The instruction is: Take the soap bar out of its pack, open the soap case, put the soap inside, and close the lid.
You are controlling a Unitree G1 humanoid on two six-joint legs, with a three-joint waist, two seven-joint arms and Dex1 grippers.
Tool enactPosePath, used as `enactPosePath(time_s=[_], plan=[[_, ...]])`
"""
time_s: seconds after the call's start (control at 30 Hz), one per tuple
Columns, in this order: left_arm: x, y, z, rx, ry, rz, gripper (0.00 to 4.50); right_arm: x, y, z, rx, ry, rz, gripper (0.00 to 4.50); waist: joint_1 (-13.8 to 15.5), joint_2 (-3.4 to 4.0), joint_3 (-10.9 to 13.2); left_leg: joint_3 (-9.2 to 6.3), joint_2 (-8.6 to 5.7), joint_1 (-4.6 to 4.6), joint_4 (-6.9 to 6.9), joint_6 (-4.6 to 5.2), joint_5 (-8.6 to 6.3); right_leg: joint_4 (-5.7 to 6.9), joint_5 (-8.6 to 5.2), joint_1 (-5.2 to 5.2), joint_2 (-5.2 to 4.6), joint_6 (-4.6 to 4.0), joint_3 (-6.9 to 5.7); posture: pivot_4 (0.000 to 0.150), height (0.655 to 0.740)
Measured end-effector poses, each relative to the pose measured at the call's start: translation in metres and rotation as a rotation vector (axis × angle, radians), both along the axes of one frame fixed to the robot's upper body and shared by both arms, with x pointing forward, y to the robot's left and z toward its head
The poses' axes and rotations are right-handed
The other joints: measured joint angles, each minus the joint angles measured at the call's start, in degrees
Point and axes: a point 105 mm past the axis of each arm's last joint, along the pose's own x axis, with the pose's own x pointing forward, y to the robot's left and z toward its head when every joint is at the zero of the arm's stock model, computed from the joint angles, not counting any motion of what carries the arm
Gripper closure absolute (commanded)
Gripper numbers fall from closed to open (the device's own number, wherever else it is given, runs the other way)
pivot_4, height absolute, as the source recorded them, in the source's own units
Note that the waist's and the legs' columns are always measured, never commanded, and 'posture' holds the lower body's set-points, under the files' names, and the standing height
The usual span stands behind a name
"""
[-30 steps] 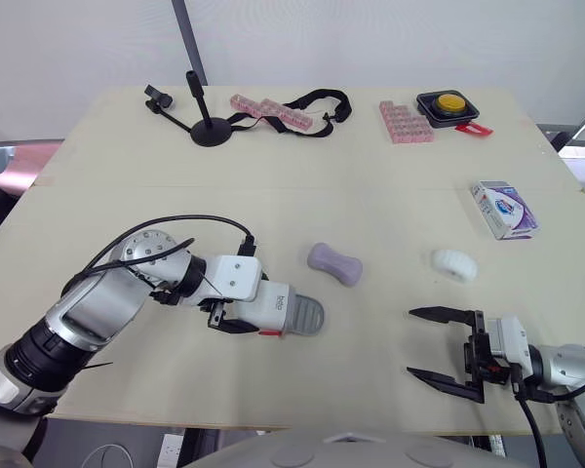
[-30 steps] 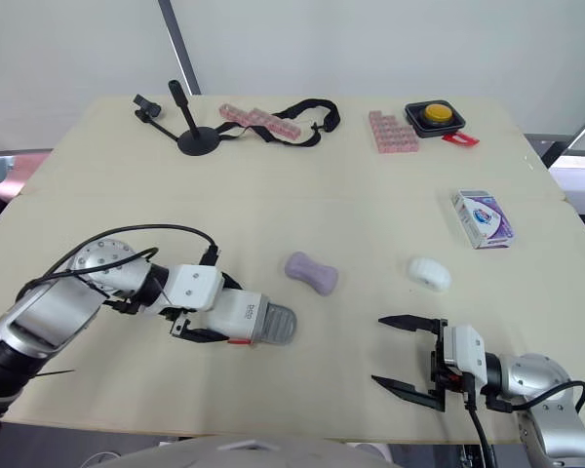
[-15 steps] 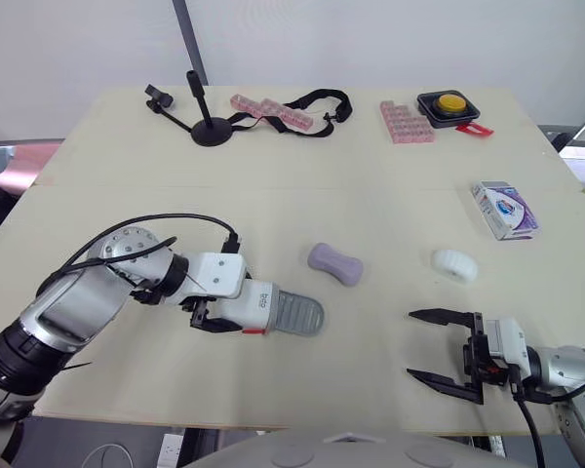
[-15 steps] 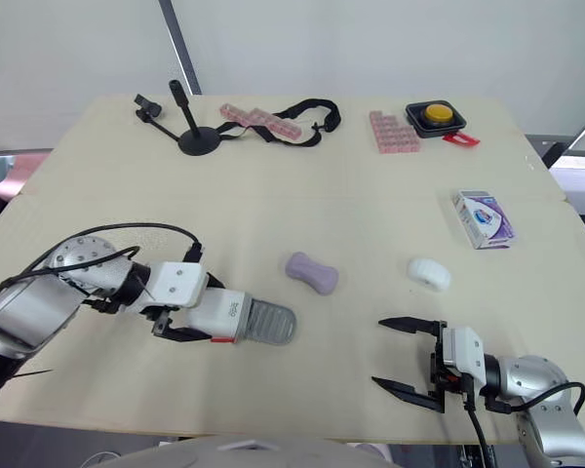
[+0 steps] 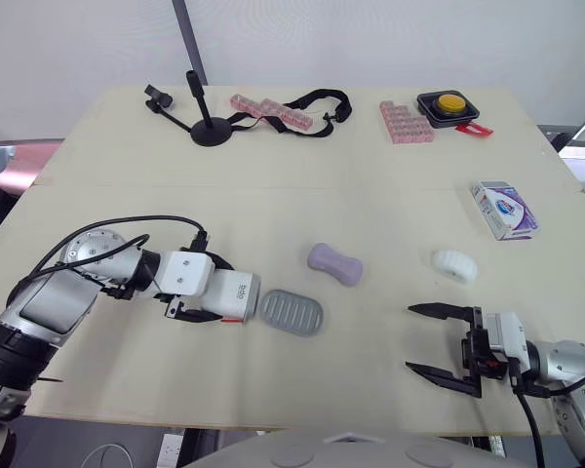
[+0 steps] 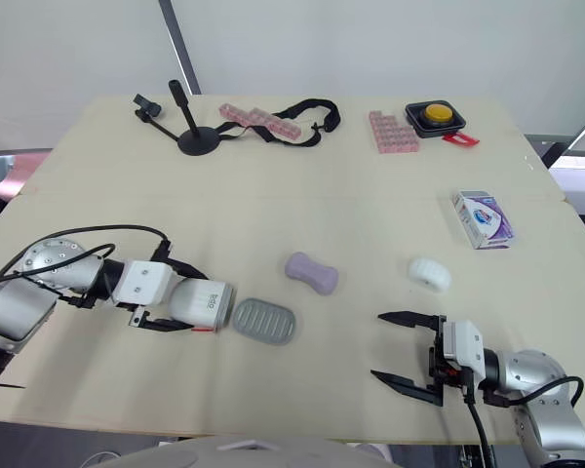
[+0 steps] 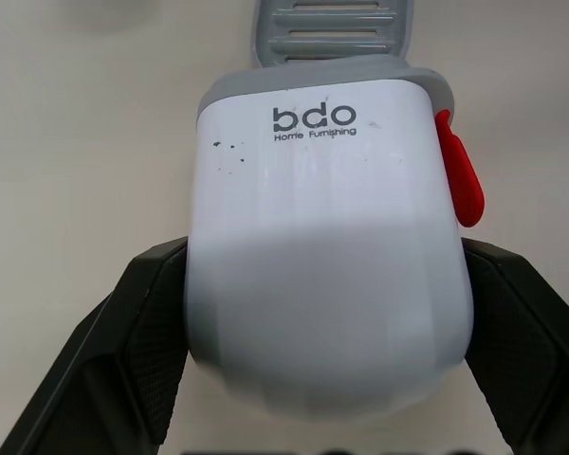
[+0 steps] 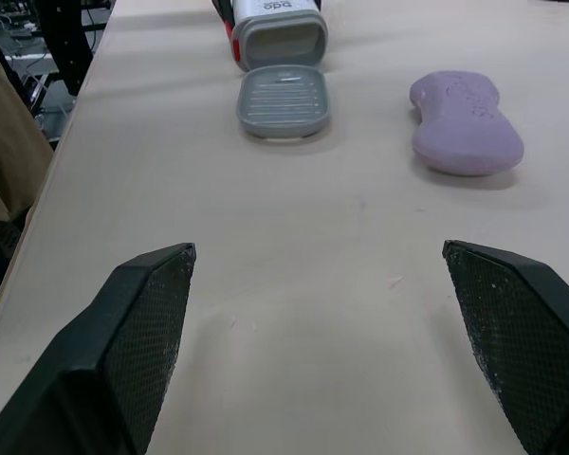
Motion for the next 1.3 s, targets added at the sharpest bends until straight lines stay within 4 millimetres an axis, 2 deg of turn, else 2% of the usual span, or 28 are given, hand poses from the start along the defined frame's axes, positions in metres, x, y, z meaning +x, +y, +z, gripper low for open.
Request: enactPosePath(time_s=[0.33, 0.4, 0.7, 0.87, 1.13, 1.3], plan=[[0.004, 0.002, -0.002, -0.038, -0.02, -0.017, 1.03, -0.006, 0.004, -0.002, 0.005, -0.005, 0.027, 0.04, 0.0, -0.01, 0.0, 0.0, 0.0, 0.01, -0.01, 0.02, 0.0, 0.01, 0.0, 0.0, -0.07, 0.0, -0.03, 0.15, 0.716], [0.004, 0.001, -0.002, -0.042, -0.02, -0.018, 0.01, -0.006, 0.004, -0.002, 0.005, -0.006, 0.028, 0.0, 0.0, -0.01, 0.0, 0.0, 0.0, 0.01, 0.0, 0.03, -0.01, 0.01, 0.0, 0.01, -0.07, 0.0, -0.03, 0.15, 0.716], [0.005, 0.003, 0.002, -0.053, -0.017, -0.027, 0.01, -0.003, 0.005, -0.001, 0.005, -0.014, 0.018, 0.0, -0.1, -0.01, 0.0, 0.0, 0.01, 0.0, -0.01, 0.04, -0.01, 0.01, 0.0, 0.0, -0.07, -0.01, -0.1, 0.15, 0.716], [0.006, 0.005, 0.017, -0.126, -0.03, -0.016, 0.01, -0.001, 0.005, 0.0, 0.002, -0.02, 0.022, 0.0, -0.1, -0.01, 0.0, -0.01, 0.01, -0.01, -0.01, 0.04, -0.01, 0.01, 0.0, 0.0, -0.08, -0.01, -0.15, 0.15, 0.716], [-0.012, 0.009, 0.041, -0.293, 0.065, 0.066, 0.01, 0.004, 0.004, 0.003, -0.006, -0.005, 0.024, 0.0, -0.4, -0.02, 0.0, 0.0, 0.02, 0.0, -0.02, 0.07, -0.03, -0.01, -0.01, 0.0, -0.11, -0.02, -0.19, 0.15, 0.716], [-0.024, 0.008, 0.04, -0.424, 0.068, 0.141, 0.01, 0.016, 0.013, 0.017, 0.002, -0.022, 0.014, 0.0, -0.4, -0.01, 0.0, -0.01, 0.02, 0.0, -0.06, 0.06, -0.03, -0.06, -0.01, 0.0, -0.09, -0.02, -0.22, 0.15, 0.716]])
